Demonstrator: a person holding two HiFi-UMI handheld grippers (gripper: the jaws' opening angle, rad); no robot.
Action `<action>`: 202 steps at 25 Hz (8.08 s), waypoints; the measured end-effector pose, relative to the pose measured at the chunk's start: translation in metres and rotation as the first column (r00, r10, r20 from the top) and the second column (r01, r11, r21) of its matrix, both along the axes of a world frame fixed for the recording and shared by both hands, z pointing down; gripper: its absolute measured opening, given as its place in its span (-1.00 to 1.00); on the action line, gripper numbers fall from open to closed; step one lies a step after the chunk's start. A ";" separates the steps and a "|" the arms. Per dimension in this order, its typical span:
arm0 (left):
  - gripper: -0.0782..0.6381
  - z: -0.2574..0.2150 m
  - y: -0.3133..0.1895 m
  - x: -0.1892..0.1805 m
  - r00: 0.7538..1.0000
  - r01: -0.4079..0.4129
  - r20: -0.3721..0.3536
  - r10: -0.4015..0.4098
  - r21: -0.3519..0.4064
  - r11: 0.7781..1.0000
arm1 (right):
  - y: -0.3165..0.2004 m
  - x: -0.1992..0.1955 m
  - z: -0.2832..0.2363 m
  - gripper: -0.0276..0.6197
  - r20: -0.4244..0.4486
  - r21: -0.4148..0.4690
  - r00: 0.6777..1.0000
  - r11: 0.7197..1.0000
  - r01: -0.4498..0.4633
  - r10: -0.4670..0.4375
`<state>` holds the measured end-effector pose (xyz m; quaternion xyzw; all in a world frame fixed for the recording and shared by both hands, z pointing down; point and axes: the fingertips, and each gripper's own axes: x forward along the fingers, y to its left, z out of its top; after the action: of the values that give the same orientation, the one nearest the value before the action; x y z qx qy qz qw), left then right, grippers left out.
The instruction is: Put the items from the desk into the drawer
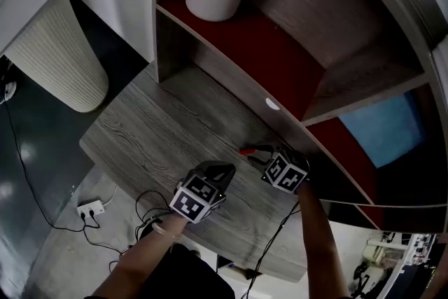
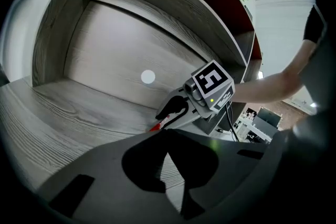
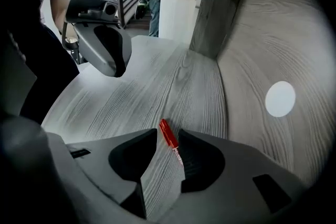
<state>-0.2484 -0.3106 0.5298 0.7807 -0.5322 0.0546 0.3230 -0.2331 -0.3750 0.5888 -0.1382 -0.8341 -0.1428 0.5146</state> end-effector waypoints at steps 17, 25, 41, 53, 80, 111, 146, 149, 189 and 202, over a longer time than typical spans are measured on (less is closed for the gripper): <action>-0.78 0.014 0.005 -0.005 1.000 0.016 -0.026 -0.016 -0.027 1.000 | 0.002 0.014 0.025 -0.64 -0.308 -0.116 0.920 0.969 0.216 -0.242; -0.78 0.015 0.006 -0.002 1.000 0.004 -0.027 -0.005 -0.033 0.999 | 0.004 0.014 0.025 -0.70 -0.300 -0.084 0.932 0.979 0.186 -0.202; -0.78 0.004 0.021 0.020 0.998 -0.059 -0.001 0.059 -0.017 0.998 | 0.033 0.030 -0.013 -0.70 -0.148 -0.066 0.989 0.997 -0.029 0.019; -0.78 -0.019 0.046 0.097 0.981 -0.194 0.025 0.193 0.014 0.981 | 0.084 0.091 -0.073 -0.71 0.091 -0.098 0.957 0.959 -0.266 0.275; -0.78 -0.034 0.168 0.295 0.918 -0.393 0.061 0.391 0.022 0.919 | 0.237 0.294 -0.104 -0.71 0.281 -0.176 0.716 0.768 -0.616 0.639; -0.77 0.040 0.278 0.363 0.903 -0.404 0.108 0.415 -0.113 0.908 | 0.336 0.366 -0.015 -0.71 0.212 -0.305 0.629 0.662 -0.684 0.748; -0.77 0.104 0.297 0.343 0.902 -0.392 0.107 0.419 -0.208 0.896 | 0.323 0.361 0.082 -0.21 0.118 -0.451 0.228 0.257 -0.855 0.966; -0.77 0.101 0.298 0.342 0.900 -0.394 0.110 0.421 -0.205 0.896 | 0.328 0.363 0.078 -0.21 0.115 -0.453 0.225 0.253 -0.855 0.968; -0.77 -0.019 0.309 0.371 0.908 -0.418 0.060 0.415 0.041 0.908 | 0.348 0.374 -0.082 -0.93 0.444 -0.477 0.077 0.309 -0.823 0.893; -0.77 -0.040 0.303 0.366 0.904 -0.427 0.074 0.421 0.110 0.897 | 0.348 0.376 -0.103 -0.93 0.521 -0.458 0.025 0.305 -0.835 0.853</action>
<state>0.1174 -0.0076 0.4900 0.8948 -0.3594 0.1096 0.2413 0.1426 -0.0272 0.4859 0.4400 -0.8728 0.1594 0.1390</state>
